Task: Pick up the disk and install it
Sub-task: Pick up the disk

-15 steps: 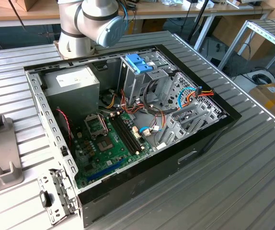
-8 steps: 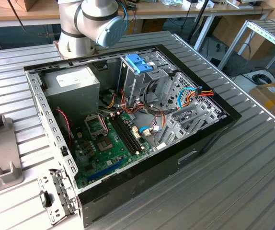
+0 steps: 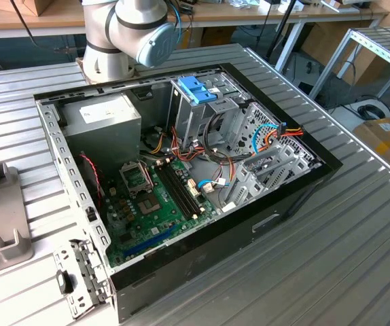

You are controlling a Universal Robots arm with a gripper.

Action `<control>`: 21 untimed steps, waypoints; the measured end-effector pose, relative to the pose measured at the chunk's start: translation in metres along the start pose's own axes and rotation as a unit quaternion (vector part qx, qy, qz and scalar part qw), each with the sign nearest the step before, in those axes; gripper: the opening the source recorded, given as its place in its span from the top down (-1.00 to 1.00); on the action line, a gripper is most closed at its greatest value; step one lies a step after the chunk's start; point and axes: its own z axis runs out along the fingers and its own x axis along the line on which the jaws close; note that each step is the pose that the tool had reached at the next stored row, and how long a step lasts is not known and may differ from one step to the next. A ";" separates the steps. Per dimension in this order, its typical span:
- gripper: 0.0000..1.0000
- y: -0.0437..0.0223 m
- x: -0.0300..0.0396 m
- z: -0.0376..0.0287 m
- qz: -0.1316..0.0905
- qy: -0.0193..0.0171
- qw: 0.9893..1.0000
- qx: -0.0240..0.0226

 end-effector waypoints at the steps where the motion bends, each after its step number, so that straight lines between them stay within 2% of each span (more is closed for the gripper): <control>1: -0.17 0.0000 0.0000 0.0000 0.000 0.000 1.000 0.000; 4: 0.21 0.0000 0.0000 0.0000 0.000 0.000 1.000 0.000; 5: 0.26 0.0000 0.0000 0.0001 0.000 0.000 1.000 0.000; 15: 0.26 0.0000 0.0000 0.0001 0.000 0.000 1.000 0.000; 21: 0.26 0.0001 -0.0001 -0.0035 0.000 0.000 1.000 0.000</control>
